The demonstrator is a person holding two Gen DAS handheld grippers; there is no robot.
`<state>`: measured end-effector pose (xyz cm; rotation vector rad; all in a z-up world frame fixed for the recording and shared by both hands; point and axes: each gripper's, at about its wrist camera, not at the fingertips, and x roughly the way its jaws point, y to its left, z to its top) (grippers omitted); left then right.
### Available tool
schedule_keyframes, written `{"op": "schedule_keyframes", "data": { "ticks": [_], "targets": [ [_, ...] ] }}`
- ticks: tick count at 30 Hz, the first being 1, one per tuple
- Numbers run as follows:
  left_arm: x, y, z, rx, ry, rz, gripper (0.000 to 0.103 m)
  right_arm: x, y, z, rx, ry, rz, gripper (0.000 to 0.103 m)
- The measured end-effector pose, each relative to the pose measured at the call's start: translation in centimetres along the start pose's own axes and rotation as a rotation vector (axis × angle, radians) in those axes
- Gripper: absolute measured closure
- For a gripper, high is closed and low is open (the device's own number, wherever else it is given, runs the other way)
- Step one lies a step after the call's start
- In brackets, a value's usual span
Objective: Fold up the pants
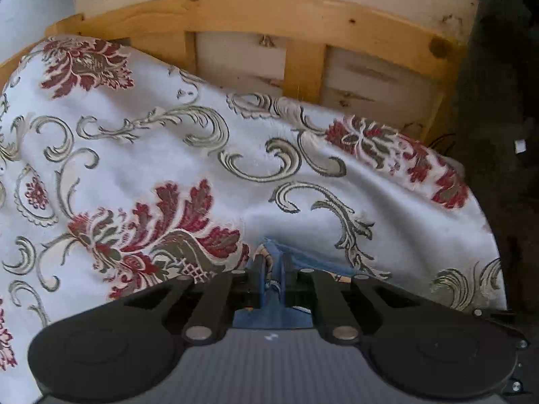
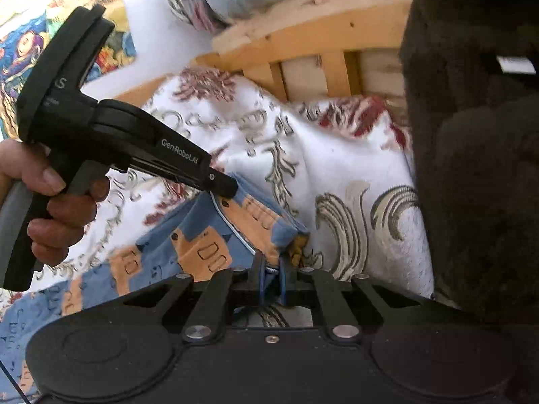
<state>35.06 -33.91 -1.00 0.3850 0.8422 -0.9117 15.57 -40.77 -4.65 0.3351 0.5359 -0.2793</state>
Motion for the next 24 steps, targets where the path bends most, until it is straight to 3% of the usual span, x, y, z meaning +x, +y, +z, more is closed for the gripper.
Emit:
{"op": "schedule_keyframes", "data": {
  "ticks": [4,10,14,16,20,24],
  "targets": [
    [-0.1,0.2,-0.5,0.002,-0.017,-0.007,0.091,-0.3,0.0,0.1,0.006,-0.014,-0.006,0.084],
    [-1.6,1.0,-0.7,0.006,-0.057,-0.015,0.06,-0.3,0.0,0.0,0.001,-0.019,-0.008,0.076],
    [-1.5,1.0,-0.7,0.021,-0.04,-0.024,0.042,-0.8,-0.1,0.3,-0.003,-0.008,0.013,0.067],
    [-1.8,1.2,-0.5,0.032,-0.03,-0.049,0.033,-1.2,-0.3,0.5,-0.018,-0.003,0.033,0.053],
    [-2.0,1.9,0.3,0.062,0.025,-0.097,0.017,-1.5,-0.9,0.5,-0.001,0.021,0.09,0.043],
    [-2.0,2.5,1.6,0.131,0.094,-0.113,0.012,-1.3,-0.7,0.6,0.02,0.023,0.113,0.033]
  ]
}}
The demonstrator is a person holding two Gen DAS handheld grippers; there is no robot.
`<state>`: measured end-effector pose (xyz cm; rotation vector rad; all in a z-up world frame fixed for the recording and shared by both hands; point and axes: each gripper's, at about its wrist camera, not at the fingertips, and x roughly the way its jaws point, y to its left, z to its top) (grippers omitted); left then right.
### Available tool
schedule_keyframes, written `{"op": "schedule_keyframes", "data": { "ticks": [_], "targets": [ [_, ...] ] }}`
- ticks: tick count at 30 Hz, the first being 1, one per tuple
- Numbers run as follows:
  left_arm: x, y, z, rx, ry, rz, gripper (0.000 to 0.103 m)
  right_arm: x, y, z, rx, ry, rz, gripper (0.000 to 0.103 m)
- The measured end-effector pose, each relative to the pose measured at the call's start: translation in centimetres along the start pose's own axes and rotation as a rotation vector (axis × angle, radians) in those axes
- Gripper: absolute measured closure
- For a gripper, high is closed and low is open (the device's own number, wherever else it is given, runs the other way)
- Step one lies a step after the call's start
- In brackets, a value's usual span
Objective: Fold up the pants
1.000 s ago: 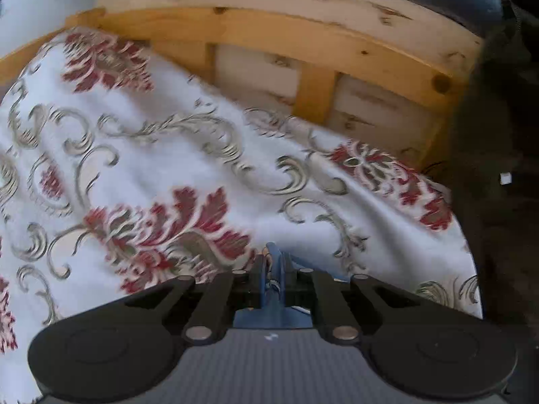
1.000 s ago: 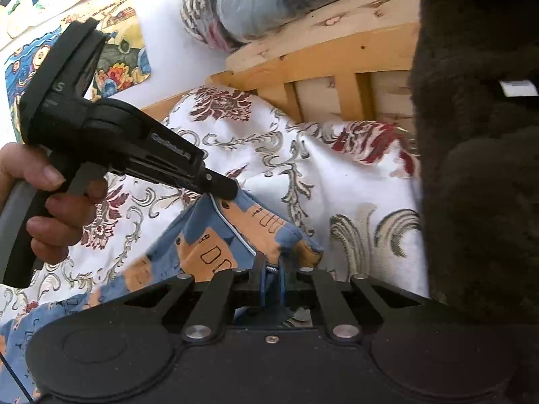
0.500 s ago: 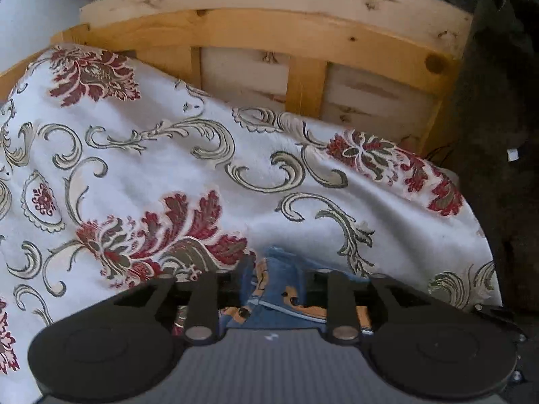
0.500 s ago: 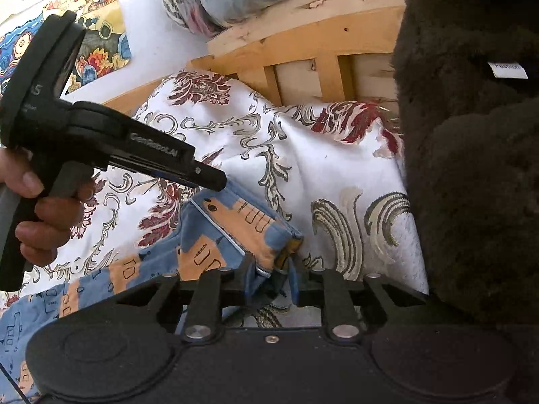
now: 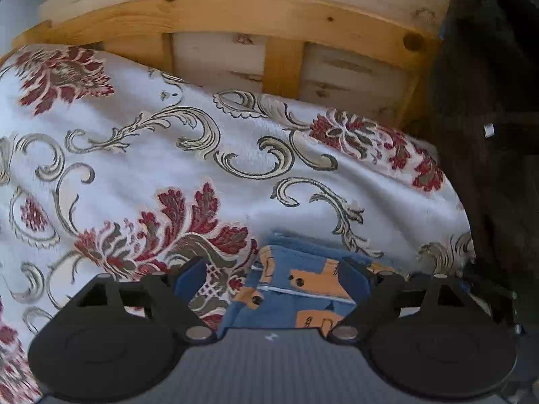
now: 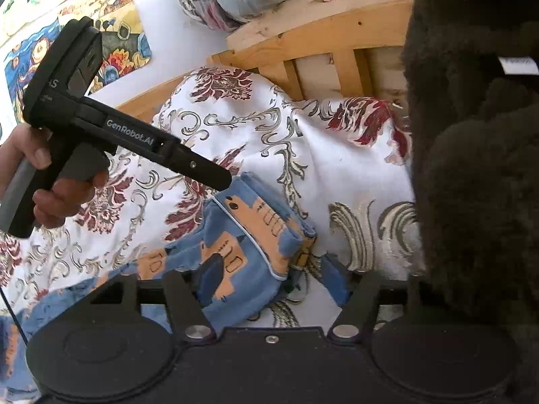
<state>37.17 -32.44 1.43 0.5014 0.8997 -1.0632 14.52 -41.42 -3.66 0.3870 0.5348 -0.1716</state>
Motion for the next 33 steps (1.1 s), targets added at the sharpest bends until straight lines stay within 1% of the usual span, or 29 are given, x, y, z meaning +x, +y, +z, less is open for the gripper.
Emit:
{"op": "schedule_keyframes", "data": {
  "ticks": [1,3,5,7,9,12,13,14,17,19,21,22,23,24,26,27,28,29,30,31,32,33],
  "targets": [
    [0.1,0.0,0.3,0.032,0.017,-0.001,0.009,0.0,0.0,-0.1,-0.005,-0.003,-0.002,0.033],
    [0.5,0.0,0.7,0.098,0.036,0.001,0.009,0.2,0.1,-0.1,-0.014,-0.01,-0.013,0.035],
    [1.0,0.2,0.9,0.134,0.043,-0.012,0.009,0.3,0.2,-0.2,-0.02,-0.023,-0.044,0.041],
    [1.6,0.6,1.0,0.13,0.032,-0.029,0.011,0.6,0.2,-0.2,-0.021,-0.035,-0.067,0.048],
    [2.3,1.2,0.8,0.096,0.021,-0.051,0.013,0.8,0.1,-0.3,-0.022,-0.046,-0.085,0.053],
    [3.4,1.9,0.4,0.066,0.017,-0.092,0.02,0.9,-0.1,-0.3,-0.012,-0.058,-0.096,0.061],
    [3.7,2.0,0.3,0.064,0.015,-0.093,0.026,0.9,-0.3,-0.3,-0.009,-0.06,-0.096,0.062],
    [4.0,2.1,0.3,0.059,0.012,-0.091,0.028,0.9,-0.4,-0.3,-0.008,-0.06,-0.095,0.063],
    [3.9,2.7,0.4,0.039,0.009,-0.13,0.028,0.9,-0.4,-0.4,-0.012,-0.06,-0.091,0.063],
    [3.5,2.9,0.4,0.051,0.011,-0.162,0.027,1.0,-0.3,-0.4,-0.015,-0.058,-0.089,0.063],
    [3.2,3.0,0.4,0.069,0.022,-0.178,0.024,1.0,-0.3,-0.4,-0.015,-0.057,-0.087,0.062],
    [3.1,3.0,0.3,0.073,0.027,-0.185,0.024,1.0,-0.3,-0.4,-0.016,-0.057,-0.085,0.062],
    [3.2,2.9,0.2,0.073,0.031,-0.185,0.027,1.0,-0.4,-0.4,-0.016,-0.057,-0.085,0.062],
    [3.2,2.9,0.1,0.072,0.036,-0.184,0.029,1.0,-0.3,-0.4,-0.015,-0.057,-0.084,0.062],
    [3.5,2.8,0.0,0.072,0.038,-0.167,0.047,1.0,-0.3,-0.4,-0.016,-0.057,-0.082,0.061],
    [3.6,2.8,0.0,0.065,0.037,-0.155,0.051,1.0,-0.3,-0.4,-0.018,-0.057,-0.082,0.061],
    [3.8,2.9,0.0,0.055,0.035,-0.146,0.056,1.0,-0.3,-0.4,-0.019,-0.057,-0.082,0.061],
    [3.9,3.0,0.1,0.041,0.035,-0.15,0.069,1.0,-0.3,-0.4,-0.018,-0.057,-0.081,0.061],
    [3.9,2.9,0.1,0.031,0.029,-0.162,0.076,1.0,-0.4,-0.4,-0.015,-0.057,-0.081,0.062],
    [3.8,2.8,0.1,0.032,0.022,-0.152,0.078,1.0,-0.4,-0.3,-0.012,-0.058,-0.084,0.066],
    [3.5,2.4,0.1,0.054,0.007,-0.137,0.083,1.0,-0.5,-0.3,-0.009,-0.057,-0.089,0.068],
    [3.4,2.0,0.0,0.08,-0.008,-0.122,0.085,1.0,-0.5,-0.3,-0.008,-0.057,-0.093,0.07]
  ]
}}
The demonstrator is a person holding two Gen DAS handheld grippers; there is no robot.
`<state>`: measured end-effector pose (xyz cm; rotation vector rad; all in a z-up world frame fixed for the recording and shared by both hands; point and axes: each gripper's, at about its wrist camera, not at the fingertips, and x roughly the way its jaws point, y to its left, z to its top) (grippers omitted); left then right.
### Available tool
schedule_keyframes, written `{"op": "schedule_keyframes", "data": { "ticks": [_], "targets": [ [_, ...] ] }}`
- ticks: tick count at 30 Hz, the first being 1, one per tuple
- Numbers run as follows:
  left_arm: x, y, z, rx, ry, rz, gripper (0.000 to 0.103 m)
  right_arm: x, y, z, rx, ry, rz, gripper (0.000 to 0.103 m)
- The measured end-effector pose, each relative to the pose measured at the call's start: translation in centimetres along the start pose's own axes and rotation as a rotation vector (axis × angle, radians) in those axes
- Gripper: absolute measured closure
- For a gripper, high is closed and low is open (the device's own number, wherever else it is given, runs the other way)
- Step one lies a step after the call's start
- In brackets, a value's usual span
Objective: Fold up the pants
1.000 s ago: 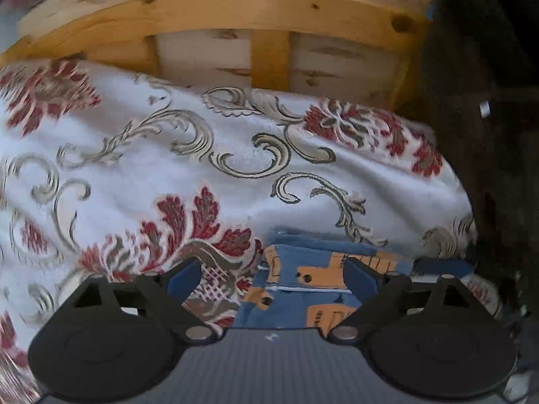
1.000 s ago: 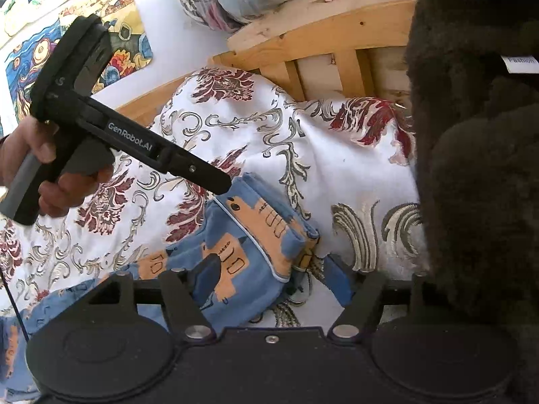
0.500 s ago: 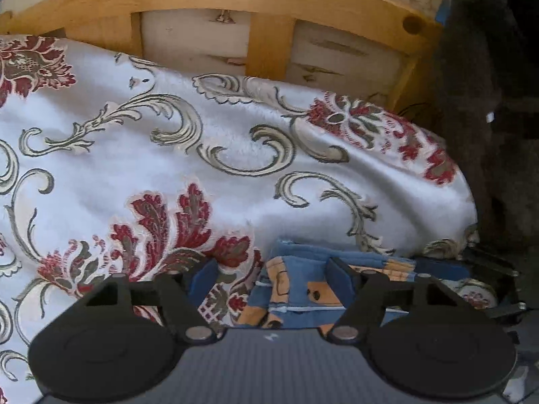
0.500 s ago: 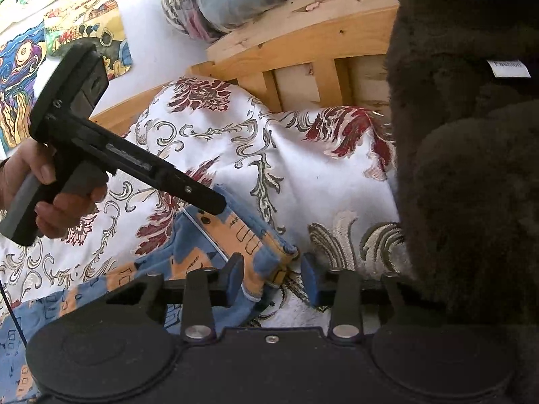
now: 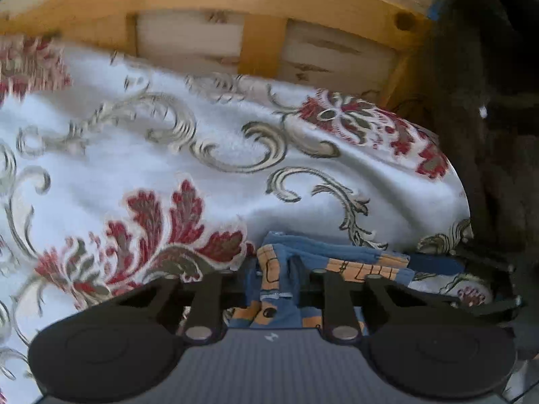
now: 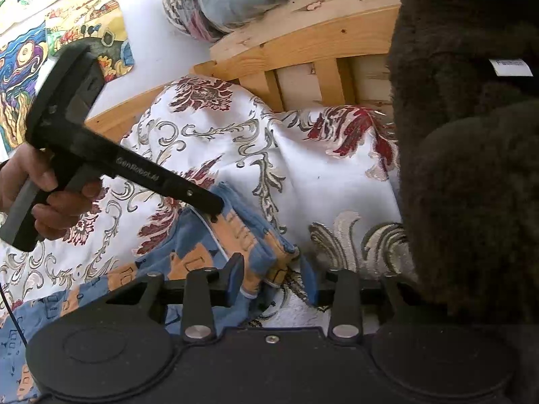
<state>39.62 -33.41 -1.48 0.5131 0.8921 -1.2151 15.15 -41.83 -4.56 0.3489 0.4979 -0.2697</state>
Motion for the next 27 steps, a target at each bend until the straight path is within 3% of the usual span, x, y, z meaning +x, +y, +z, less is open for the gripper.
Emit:
{"op": "schedule_keyframes", "data": {
  "ticks": [4,6,9,10,13,15,17,21,23,27],
  "targets": [
    [-0.3,-0.4,-0.2,-0.008,-0.035,0.017,0.086,0.3,0.4,-0.2,-0.035,0.003,-0.024,0.071],
    [0.3,-0.8,-0.4,-0.004,-0.03,0.049,0.079,0.3,0.7,-0.2,-0.059,0.005,-0.038,0.071],
    [0.1,-1.0,-0.3,-0.05,-0.023,0.073,0.077,-0.1,1.3,-0.4,-0.101,-0.003,-0.047,0.064],
    [-0.4,-1.1,-0.3,-0.068,-0.022,0.083,0.072,-0.3,1.5,-0.5,-0.108,-0.009,-0.039,0.054],
    [-3.3,-1.6,-1.2,-0.129,-0.076,0.14,0.035,-1.5,2.6,-0.9,-0.155,-0.061,-0.012,0.03],
    [-6.7,-1.9,-2.8,-0.166,-0.134,0.193,0.027,-2.5,3.7,-1.1,-0.216,-0.111,0.017,0.027],
    [-10.6,-2.2,-5.4,-0.223,-0.165,0.258,0.017,-3.3,4.6,-1.1,-0.261,-0.119,0.089,0.019],
    [-17.6,-2.4,-12.8,-0.335,-0.19,0.407,0.011,-3.7,6.9,-0.6,-0.307,-0.053,0.235,0.016],
    [-20.6,-2.6,-17.9,-0.394,-0.178,0.496,0.01,-3.1,8.8,-0.3,-0.338,-0.023,0.28,0.016],
    [-24.1,-1.2,-27.4,-0.564,-0.117,0.58,0.01,0.0,14.5,0.8,-0.427,0.067,0.414,0.016]
  ]
}}
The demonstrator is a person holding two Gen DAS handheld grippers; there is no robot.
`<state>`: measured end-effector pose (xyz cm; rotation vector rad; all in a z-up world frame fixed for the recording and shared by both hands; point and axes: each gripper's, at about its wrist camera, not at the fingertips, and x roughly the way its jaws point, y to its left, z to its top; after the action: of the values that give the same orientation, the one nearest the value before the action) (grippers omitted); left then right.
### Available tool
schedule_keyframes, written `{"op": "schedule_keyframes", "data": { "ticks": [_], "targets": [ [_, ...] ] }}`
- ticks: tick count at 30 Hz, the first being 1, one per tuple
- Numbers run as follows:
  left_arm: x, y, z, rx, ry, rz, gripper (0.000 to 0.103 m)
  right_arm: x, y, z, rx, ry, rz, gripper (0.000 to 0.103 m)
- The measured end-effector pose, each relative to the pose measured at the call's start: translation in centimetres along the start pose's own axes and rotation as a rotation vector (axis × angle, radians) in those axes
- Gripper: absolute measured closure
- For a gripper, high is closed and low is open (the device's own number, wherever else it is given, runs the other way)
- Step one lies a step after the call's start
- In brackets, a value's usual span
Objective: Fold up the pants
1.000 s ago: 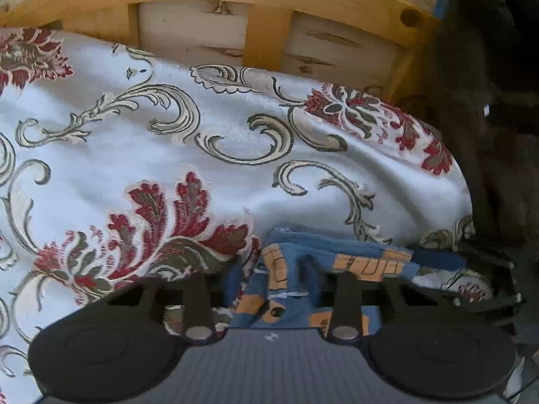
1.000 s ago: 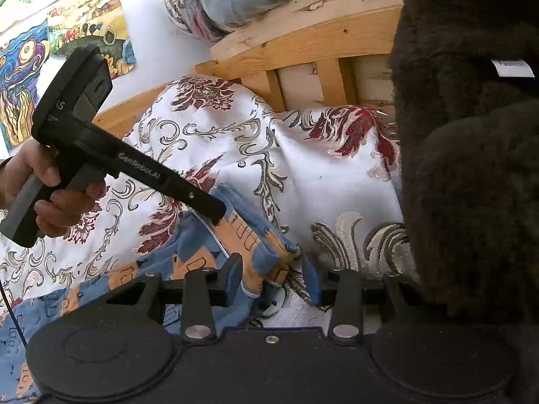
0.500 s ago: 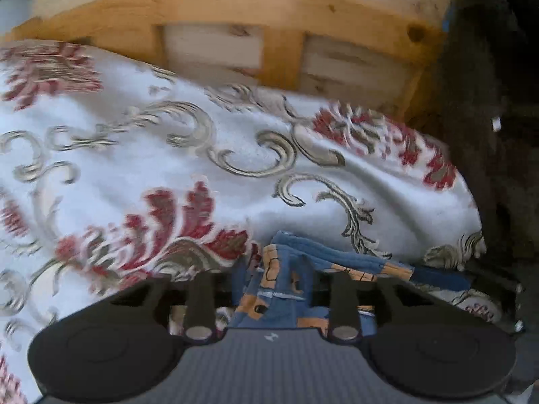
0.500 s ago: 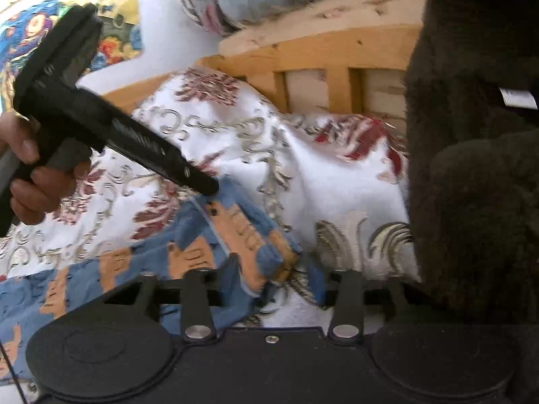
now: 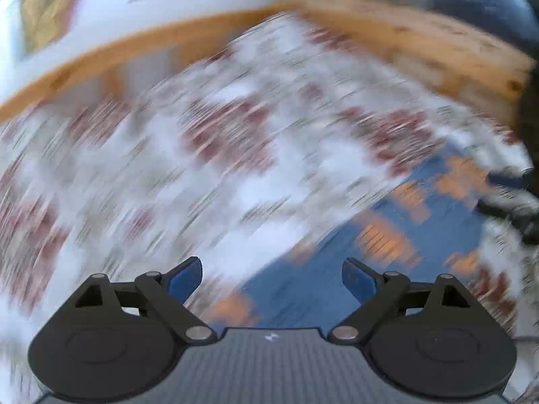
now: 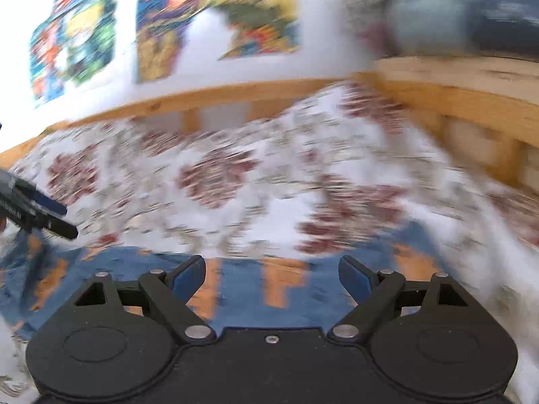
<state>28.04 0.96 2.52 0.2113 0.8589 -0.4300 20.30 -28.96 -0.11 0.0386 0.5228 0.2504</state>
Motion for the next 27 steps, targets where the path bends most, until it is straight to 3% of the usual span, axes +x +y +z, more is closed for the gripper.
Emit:
{"op": "schedule_keyframes", "data": {
  "ticks": [2,4,7,11,13,18,21,24,27],
  "targets": [
    [-0.5,3.3,-2.2,-0.144,0.015,0.005,0.013,2.9,1.7,1.7,-0.038,0.045,0.099,0.016],
    [-1.8,6.6,-3.8,-0.272,-0.022,-0.034,0.013,5.9,3.6,3.1,-0.075,0.106,0.214,0.017],
    [-2.7,8.9,-3.8,-0.329,-0.083,-0.069,0.012,10.0,5.8,4.5,-0.151,0.201,0.344,0.021],
    [-1.8,9.0,-1.4,-0.236,-0.073,-0.115,0.012,13.8,7.3,5.0,-0.217,0.315,0.429,0.033],
    [-0.8,8.2,-0.2,-0.16,-0.057,-0.138,0.012,14.9,7.6,4.7,-0.227,0.365,0.467,0.051],
    [2.4,6.2,-0.2,-0.02,0.03,-0.219,0.014,14.5,8.6,3.3,-0.339,0.356,0.467,0.093],
    [3.7,5.9,-0.9,-0.023,0.071,-0.282,0.019,12.7,8.7,2.6,-0.391,0.292,0.461,0.098],
    [4.0,5.8,-1.7,-0.012,0.092,-0.297,0.024,9.4,10.2,1.5,-0.532,0.208,0.48,0.099],
    [2.9,5.4,-2.4,0.011,0.071,-0.347,0.023,6.7,11.3,0.1,-0.626,0.193,0.528,0.099]
  ]
}}
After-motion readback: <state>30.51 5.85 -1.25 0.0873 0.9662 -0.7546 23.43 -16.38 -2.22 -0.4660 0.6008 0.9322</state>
